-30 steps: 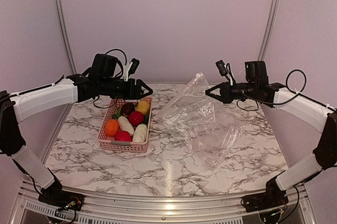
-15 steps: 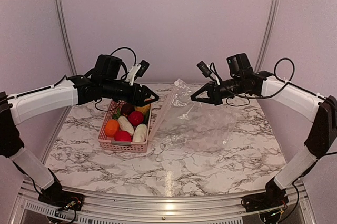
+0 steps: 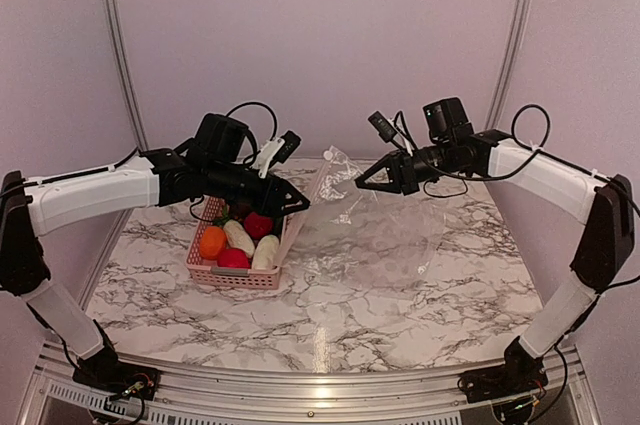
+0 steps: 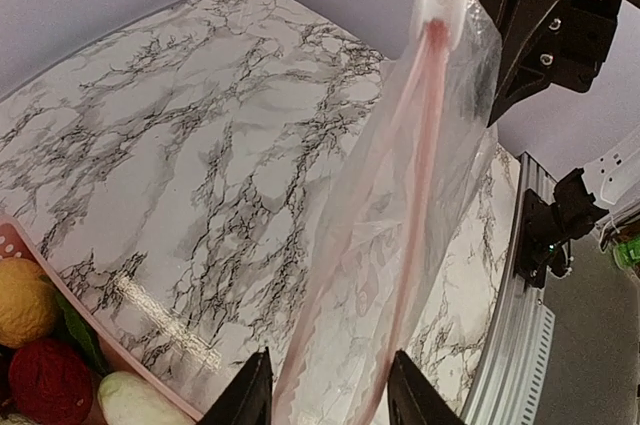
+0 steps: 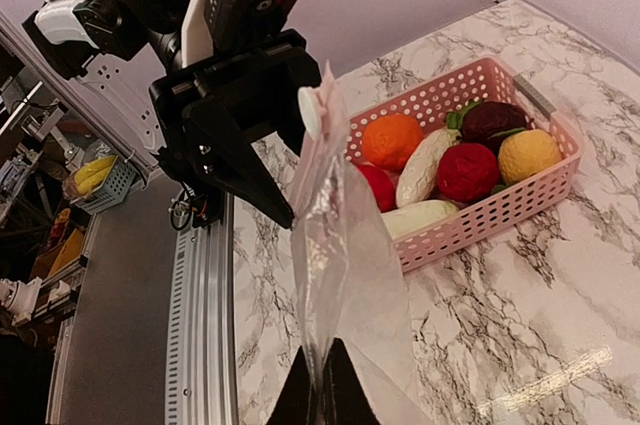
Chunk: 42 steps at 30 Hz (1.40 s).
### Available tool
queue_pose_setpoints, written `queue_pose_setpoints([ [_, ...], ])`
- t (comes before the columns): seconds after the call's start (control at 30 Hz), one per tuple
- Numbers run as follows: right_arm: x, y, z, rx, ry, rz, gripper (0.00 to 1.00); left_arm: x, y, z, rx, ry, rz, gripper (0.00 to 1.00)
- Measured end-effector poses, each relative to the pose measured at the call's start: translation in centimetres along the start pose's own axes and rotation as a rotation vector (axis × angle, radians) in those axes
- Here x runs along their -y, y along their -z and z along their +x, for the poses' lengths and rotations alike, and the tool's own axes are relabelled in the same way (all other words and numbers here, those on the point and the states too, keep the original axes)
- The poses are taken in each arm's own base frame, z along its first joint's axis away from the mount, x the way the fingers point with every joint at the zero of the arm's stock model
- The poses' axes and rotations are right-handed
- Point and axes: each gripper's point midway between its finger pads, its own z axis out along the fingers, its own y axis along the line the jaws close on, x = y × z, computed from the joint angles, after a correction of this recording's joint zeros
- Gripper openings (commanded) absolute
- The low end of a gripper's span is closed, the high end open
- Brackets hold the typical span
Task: Place the food in the zip-top bag and seal the zipper
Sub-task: Pass from the right arm to the left
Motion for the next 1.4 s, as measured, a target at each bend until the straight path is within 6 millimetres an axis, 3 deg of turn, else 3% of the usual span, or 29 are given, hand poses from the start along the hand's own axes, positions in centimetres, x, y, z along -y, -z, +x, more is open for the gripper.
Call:
queue_pose_setpoints([
  [0.1, -0.2, -0.4, 0.2, -0.006, -0.011, -0.019, 0.03, 0.0, -0.3, 0.2, -0.008, 0.003, 0.005, 0.38],
  [0.27, -0.3, -0.5, 0.1, -0.008, -0.013, -0.029, 0.03, 0.2, -0.5, 0.5, -0.019, -0.001, 0.023, 0.61],
  [0.43, -0.5, -0.4, -0.2, -0.005, -0.009, -0.033, 0.03, 0.2, 0.7, 0.3, -0.018, -0.050, -0.008, 0.64],
  [0.67, -1.0, -0.8, 0.0, -0.016, -0.014, -0.047, 0.03, 0.9, 4.4, -2.4, 0.074, -0.101, -0.029, 0.57],
  [0.83, -1.9, -1.3, -0.5, -0.018, 0.000, -0.071, 0.03, -0.1, 3.3, -1.6, 0.045, -0.065, -0.029, 0.48],
  [1.13, -2.5, -1.4, -0.8, -0.015, -0.015, -0.096, 0.03, -0.1, 2.7, -1.2, 0.032, -0.052, 0.000, 0.43],
  [1.4, -2.4, -1.4, -0.8, -0.015, -0.023, -0.095, 0.03, 0.3, 1.4, -0.7, 0.013, -0.023, 0.058, 0.19],
])
